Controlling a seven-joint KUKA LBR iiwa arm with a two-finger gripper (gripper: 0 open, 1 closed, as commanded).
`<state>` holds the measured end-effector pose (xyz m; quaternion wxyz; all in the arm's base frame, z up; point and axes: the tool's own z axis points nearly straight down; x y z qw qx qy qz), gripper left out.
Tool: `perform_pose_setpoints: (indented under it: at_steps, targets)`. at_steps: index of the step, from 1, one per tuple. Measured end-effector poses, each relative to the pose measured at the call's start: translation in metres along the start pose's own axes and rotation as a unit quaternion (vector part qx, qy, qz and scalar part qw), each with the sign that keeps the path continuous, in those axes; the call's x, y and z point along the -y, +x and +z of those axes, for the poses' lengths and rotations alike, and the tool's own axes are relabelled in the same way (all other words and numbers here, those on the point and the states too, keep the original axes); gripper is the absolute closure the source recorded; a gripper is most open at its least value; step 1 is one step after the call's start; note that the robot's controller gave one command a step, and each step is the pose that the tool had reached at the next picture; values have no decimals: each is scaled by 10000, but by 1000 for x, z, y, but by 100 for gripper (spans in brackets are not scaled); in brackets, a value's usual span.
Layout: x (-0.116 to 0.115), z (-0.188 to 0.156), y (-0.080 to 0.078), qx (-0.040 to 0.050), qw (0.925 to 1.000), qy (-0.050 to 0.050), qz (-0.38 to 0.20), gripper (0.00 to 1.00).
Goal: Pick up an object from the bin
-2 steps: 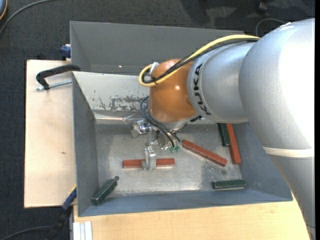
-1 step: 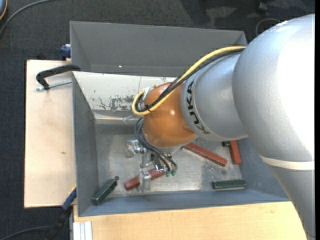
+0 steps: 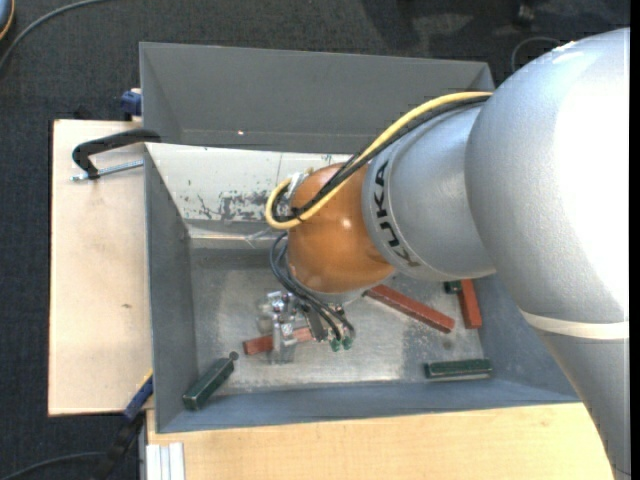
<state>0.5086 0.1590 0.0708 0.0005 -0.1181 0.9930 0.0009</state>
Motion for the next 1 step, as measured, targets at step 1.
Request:
perform_pose_setpoints:
  at_steps: [1]
  targets:
    - [27, -165, -29, 73, 10000, 8, -36, 100]
